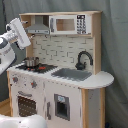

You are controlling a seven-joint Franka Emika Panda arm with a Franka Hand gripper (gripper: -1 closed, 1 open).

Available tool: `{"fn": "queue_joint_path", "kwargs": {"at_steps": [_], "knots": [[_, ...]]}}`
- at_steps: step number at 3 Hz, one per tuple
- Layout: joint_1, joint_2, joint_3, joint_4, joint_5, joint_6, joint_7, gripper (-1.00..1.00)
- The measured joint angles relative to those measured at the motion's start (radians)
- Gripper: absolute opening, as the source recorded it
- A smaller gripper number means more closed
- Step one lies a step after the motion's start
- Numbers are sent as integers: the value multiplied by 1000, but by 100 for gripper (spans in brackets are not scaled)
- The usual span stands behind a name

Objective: Play with the kitchen

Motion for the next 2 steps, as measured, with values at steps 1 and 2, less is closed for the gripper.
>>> {"fn": "queue_joint_path", "kwargs": {"at_steps": [1,2], "knots": [[-53,22,-19,62,21,-59,10,100],[-60,27,-21,70,21,-68,11,-100]]}}
